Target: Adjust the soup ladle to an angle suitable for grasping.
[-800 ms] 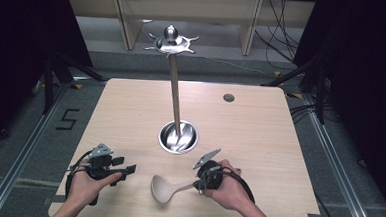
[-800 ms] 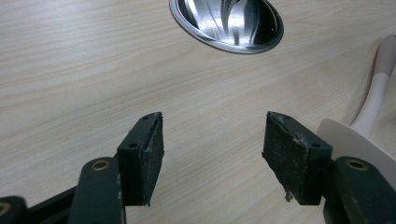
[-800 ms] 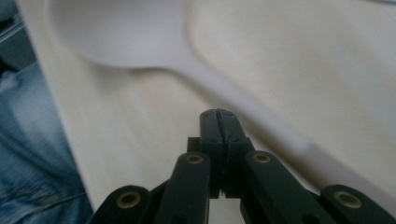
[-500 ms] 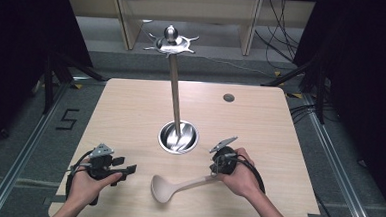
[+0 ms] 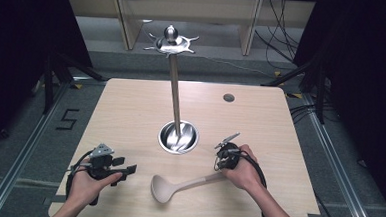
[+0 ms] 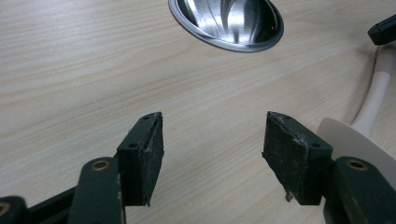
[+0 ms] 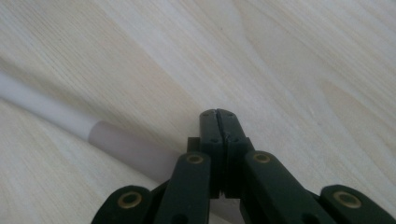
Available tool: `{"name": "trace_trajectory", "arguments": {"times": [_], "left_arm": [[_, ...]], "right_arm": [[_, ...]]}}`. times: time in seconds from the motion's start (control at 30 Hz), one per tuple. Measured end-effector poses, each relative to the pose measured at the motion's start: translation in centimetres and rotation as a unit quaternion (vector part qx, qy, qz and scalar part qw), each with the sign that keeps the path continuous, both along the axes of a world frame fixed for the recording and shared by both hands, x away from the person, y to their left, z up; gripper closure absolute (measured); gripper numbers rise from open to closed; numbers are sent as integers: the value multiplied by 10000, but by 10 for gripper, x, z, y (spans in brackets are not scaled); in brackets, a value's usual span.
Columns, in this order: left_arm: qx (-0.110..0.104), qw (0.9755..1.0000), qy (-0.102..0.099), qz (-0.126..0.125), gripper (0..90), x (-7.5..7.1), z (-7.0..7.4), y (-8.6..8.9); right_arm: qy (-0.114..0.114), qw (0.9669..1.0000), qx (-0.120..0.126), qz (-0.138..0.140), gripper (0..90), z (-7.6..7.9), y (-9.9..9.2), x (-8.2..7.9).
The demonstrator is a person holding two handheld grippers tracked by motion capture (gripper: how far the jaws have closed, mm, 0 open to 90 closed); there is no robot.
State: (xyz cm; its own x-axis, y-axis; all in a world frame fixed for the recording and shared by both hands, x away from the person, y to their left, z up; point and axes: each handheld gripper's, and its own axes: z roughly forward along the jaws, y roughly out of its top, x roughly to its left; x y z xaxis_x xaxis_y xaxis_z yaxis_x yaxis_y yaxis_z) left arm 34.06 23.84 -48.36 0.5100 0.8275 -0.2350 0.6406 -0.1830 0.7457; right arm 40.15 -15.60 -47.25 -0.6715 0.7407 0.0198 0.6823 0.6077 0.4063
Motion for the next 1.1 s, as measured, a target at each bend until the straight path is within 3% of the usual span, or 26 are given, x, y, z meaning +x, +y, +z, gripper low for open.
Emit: {"name": "trace_trajectory", "arguments": {"times": [0.13,0.33,0.47,0.5,0.53,0.6,0.67,0.73,0.87,1.0,1.1], "left_arm": [[-2,10000,40,-26,374,0,0,0],[7,10000,32,-13,374,0,0,0],[33,10000,15,-6,374,0,0,0],[35,10000,12,-12,374,0,0,0],[42,10000,9,-16,373,0,0,0],[93,9999,24,-30,373,0,0,0],[80,10000,3,-15,373,0,0,0],[37,10000,6,-7,373,0,0,0],[73,10000,37,-30,373,1,0,0],[59,10000,55,-27,373,1,-1,0],[103,9999,18,-37,372,0,0,1]], "right_arm": [[89,10000,2,-44,900,-2,0,-1],[-130,9999,-22,87,900,3,-1,-1],[40,9997,1,224,900,11,5,-11],[261,9991,-82,328,900,11,5,-14],[261,9991,-82,328,900,11,5,-14],[553,9978,-202,310,900,7,6,-19],[576,9978,-192,263,900,7,6,-21],[770,9963,-300,252,900,7,5,-25],[909,9942,-438,374,900,5,6,-29],[874,9939,-529,413,900,1,6,-26],[958,9935,-571,218,900,-1,6,-22]]}}
